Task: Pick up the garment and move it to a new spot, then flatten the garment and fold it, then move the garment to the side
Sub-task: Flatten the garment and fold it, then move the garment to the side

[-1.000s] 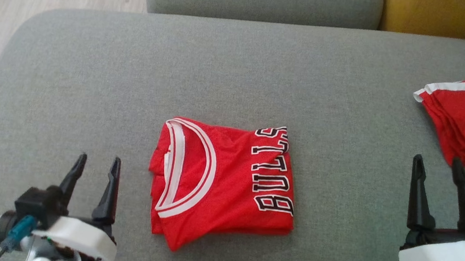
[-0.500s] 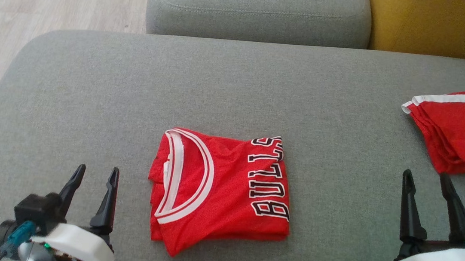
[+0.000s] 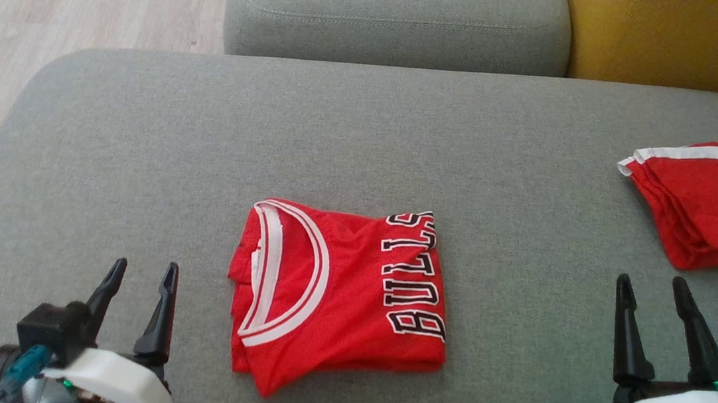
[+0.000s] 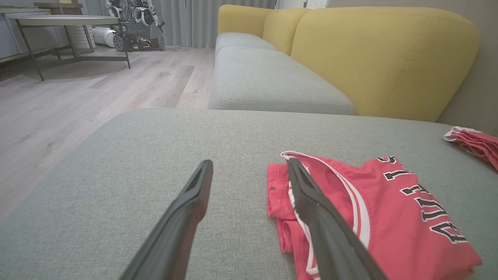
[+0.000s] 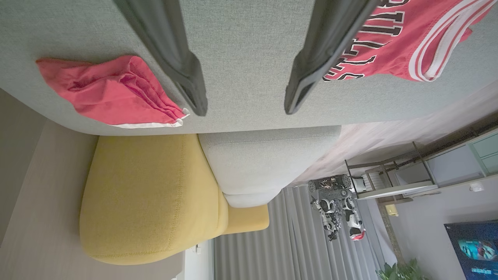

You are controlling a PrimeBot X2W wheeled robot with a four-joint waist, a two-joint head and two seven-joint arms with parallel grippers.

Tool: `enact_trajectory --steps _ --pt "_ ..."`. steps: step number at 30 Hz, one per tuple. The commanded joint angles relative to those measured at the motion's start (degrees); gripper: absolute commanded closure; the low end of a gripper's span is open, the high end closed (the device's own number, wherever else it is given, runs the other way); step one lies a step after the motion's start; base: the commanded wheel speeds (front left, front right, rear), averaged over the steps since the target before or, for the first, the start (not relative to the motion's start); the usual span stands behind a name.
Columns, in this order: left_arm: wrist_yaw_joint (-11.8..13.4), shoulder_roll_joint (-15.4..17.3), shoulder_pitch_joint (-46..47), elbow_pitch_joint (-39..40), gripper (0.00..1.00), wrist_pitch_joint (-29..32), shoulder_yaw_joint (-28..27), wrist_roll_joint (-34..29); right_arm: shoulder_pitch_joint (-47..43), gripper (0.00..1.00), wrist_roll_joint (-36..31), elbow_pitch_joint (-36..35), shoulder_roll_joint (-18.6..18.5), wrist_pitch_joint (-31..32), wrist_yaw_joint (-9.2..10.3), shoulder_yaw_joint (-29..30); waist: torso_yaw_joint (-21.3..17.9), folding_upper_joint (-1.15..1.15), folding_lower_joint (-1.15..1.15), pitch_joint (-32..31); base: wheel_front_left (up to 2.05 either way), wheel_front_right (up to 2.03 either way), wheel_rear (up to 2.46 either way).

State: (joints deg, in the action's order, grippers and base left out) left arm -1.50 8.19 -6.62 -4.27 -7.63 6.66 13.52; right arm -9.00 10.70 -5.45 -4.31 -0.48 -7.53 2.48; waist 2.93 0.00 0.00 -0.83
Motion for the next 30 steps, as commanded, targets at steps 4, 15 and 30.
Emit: enact_trajectory --steps 4,15,30 --pt "0.53 1.00 2.48 2.10 0.00 -0.49 -1.73 0.24 1.81 0.00 0.43 -1.70 -0.53 0.02 0.04 -1.29 -0.04 0.00 0.00 0.13 0.00 0.00 0.00" --pt "1.17 1.40 2.60 2.44 0.00 -0.72 -1.35 0.20 1.78 0.00 0.66 -1.52 -0.61 -0.15 0.04 -1.24 0.04 0.00 0.00 0.22 0.00 0.00 0.00" --pt "1.48 2.01 4.52 3.49 0.00 -1.36 -0.67 0.20 1.96 0.00 0.55 -0.58 -0.34 1.43 0.04 -0.71 2.53 0.00 0.00 2.04 0.00 0.00 0.00"
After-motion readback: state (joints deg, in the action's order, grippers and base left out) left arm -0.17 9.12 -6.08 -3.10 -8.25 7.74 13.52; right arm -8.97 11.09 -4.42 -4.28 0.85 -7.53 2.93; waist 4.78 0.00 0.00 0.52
